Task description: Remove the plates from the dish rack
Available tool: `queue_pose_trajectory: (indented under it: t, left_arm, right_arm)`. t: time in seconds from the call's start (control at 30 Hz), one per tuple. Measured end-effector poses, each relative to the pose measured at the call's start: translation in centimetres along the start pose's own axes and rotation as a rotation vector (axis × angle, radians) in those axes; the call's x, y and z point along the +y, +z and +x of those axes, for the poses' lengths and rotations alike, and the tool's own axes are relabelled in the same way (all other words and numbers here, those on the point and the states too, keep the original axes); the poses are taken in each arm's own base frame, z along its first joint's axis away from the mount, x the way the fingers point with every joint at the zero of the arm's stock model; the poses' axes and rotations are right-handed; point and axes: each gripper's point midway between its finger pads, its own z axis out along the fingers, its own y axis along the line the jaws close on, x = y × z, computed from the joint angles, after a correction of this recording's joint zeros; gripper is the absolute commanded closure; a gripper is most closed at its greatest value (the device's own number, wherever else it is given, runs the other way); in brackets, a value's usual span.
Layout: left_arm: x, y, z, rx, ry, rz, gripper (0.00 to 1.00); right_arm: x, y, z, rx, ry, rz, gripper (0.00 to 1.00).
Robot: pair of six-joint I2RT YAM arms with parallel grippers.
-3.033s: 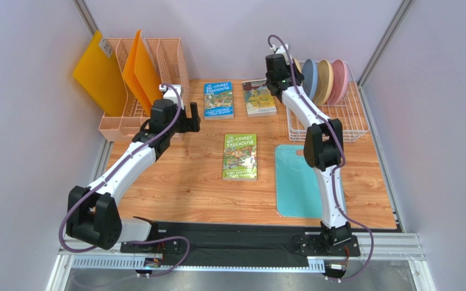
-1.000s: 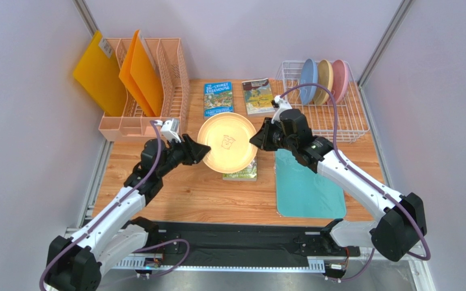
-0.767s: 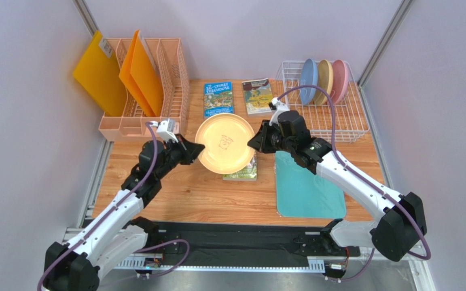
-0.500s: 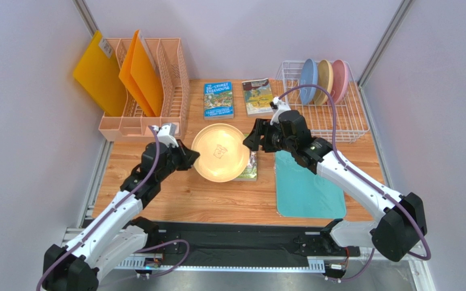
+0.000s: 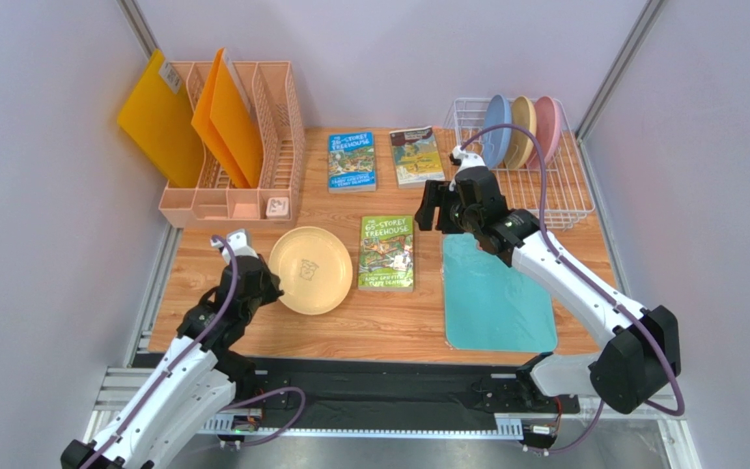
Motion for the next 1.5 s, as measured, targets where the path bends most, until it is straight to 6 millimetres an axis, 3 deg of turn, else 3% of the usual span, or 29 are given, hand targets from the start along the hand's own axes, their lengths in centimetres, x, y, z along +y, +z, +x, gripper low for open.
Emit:
queue_pose_trajectory:
  t: [0.23, 0.33, 0.4, 0.6, 0.97, 1.07, 1.3, 1.5]
  left_arm:
    - [3.3, 1.3, 1.3, 0.038, 0.018, -0.195, 1.00]
    - [3.2, 1.9, 1.2, 0.032, 0.003, -0.207, 0.98]
    - [3.2, 2.0, 1.2, 0.030, 0.000, -0.209, 0.83]
    - [3.4, 2.0, 1.2, 0.029, -0.005, -0.221, 0.69]
    - [4.0, 1.4, 1.1, 0.009, -0.008, -0.230, 0.67]
    - [4.1, 1.3, 1.2, 0.015, -0.002, -0.233, 0.61]
    - [3.4, 1.3, 1.1, 0.026, 0.031, -0.193, 0.47]
    - [-0.5, 1.7, -1.1, -0.002, 0.062, -0.036, 0.35]
  right_arm:
    - [-1.8, 0.2, -0.5, 0.006, 0.003, 0.048, 0.24]
    - [-2.3, 0.2, -0.7, 0.002, 0.002, 0.059, 0.24]
    - [-2.7, 0.2, -0.8, 0.000, 0.004, 0.066, 0.24]
    - [-5.3, 0.1, -1.4, -0.006, 0.026, 0.135, 0.23]
    - [-8.5, -0.3, -1.9, -0.012, 0.017, 0.234, 0.23]
    - [-9.1, -0.3, -2.3, -0.019, 0.006, 0.265, 0.23]
    - [-12.2, -0.9, -5.7, -0.089, -0.026, 0.407, 0.20]
    - [-16.1, -0.9, -10.5, -0.163, -0.014, 0.548, 0.23]
